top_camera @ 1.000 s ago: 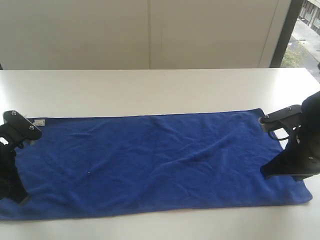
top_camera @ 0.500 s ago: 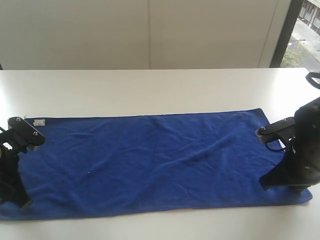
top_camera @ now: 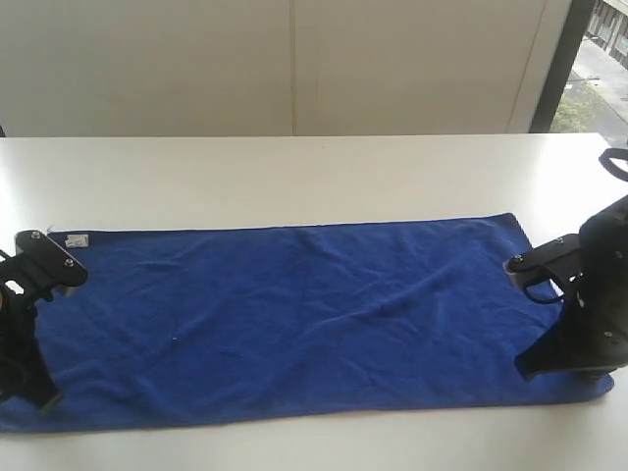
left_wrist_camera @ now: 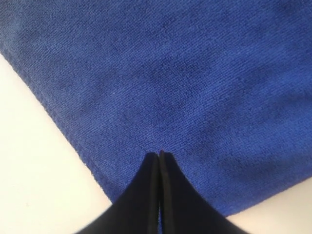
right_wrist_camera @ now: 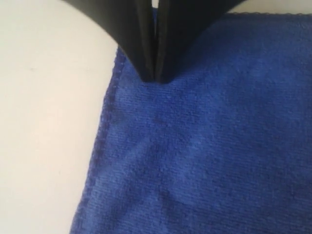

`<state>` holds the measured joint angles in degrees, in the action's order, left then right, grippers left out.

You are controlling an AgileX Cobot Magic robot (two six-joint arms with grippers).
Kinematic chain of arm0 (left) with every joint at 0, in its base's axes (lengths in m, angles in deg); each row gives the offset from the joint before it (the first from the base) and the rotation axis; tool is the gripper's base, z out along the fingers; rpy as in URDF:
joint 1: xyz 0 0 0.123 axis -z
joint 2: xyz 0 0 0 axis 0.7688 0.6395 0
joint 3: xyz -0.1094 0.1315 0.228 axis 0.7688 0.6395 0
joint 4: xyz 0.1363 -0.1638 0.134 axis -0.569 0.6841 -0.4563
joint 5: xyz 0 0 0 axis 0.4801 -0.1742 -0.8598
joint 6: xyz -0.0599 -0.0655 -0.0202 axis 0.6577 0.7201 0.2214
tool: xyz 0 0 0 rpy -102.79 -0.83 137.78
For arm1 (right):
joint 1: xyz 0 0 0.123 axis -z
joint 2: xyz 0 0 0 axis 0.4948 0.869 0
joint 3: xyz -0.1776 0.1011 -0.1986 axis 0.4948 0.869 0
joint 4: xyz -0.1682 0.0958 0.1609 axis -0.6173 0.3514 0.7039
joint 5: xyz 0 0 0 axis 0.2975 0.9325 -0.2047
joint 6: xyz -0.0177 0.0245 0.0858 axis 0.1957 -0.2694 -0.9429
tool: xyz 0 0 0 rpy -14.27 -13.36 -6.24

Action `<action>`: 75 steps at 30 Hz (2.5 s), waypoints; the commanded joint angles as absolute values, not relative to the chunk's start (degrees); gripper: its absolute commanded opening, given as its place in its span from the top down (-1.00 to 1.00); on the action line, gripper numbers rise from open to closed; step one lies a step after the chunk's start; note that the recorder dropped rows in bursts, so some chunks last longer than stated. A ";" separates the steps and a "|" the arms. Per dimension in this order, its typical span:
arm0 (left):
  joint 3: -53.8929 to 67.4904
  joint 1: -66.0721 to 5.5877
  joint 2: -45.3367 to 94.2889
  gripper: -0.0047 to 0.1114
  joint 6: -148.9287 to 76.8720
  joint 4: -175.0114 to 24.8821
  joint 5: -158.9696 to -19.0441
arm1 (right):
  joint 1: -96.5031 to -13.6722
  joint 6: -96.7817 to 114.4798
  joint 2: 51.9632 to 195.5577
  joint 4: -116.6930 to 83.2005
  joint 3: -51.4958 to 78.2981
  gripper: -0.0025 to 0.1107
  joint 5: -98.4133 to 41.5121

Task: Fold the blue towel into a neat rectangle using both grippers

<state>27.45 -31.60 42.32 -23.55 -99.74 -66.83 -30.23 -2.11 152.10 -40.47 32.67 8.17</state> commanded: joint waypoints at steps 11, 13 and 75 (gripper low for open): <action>27.46 -31.80 42.25 0.92 -23.65 -99.19 -65.70 | -30.23 -2.63 152.84 -41.74 35.20 0.96 12.96; 27.46 -31.80 42.25 0.92 -23.65 -99.19 -65.70 | -30.23 -5.41 152.84 -44.19 35.46 0.96 13.80; 26.05 -31.80 41.99 0.92 -23.79 -94.31 -67.09 | -20.50 15.03 186.13 -24.54 -21.69 0.96 9.93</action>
